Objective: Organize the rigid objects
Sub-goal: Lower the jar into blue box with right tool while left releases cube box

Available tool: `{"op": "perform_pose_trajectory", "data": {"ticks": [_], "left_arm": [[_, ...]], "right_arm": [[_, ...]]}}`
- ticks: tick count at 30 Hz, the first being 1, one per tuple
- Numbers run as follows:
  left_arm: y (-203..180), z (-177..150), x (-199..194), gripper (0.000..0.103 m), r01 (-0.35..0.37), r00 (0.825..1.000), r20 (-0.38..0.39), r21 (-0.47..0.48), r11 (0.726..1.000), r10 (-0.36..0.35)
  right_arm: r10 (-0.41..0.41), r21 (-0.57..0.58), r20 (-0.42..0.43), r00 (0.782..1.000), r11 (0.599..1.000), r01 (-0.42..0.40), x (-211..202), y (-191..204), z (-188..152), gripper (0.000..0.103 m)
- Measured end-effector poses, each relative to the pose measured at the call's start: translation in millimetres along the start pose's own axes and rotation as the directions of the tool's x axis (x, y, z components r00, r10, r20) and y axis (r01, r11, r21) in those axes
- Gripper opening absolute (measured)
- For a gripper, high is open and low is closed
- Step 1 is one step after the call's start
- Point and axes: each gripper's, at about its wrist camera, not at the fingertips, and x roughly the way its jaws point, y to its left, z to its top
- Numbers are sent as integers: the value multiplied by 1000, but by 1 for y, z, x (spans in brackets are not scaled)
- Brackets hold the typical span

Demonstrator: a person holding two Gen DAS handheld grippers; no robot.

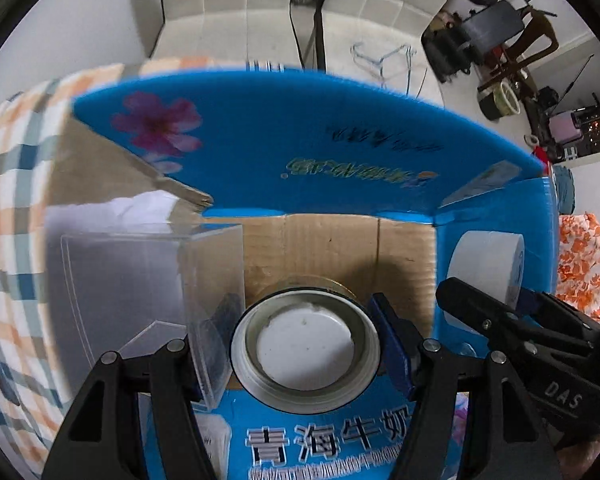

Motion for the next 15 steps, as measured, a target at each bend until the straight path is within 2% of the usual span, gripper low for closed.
{"op": "perform_pose_trajectory", "data": {"ticks": [6, 9, 15], "left_arm": [[6, 9, 21, 63, -1, 1000, -24, -3, 1000, 0], [7, 12, 28, 62, -48, 998, -48, 8, 999, 49], [19, 4, 33, 64, -80, 995, -58, -12, 997, 79]], "right_arm": [[-37, -17, -61, 997, 999, 36, 30, -7, 14, 70], [-44, -22, -89, 995, 999, 42, 37, -5, 20, 70], [-70, -43, -135, 988, 997, 65, 56, -1, 21, 70]]}}
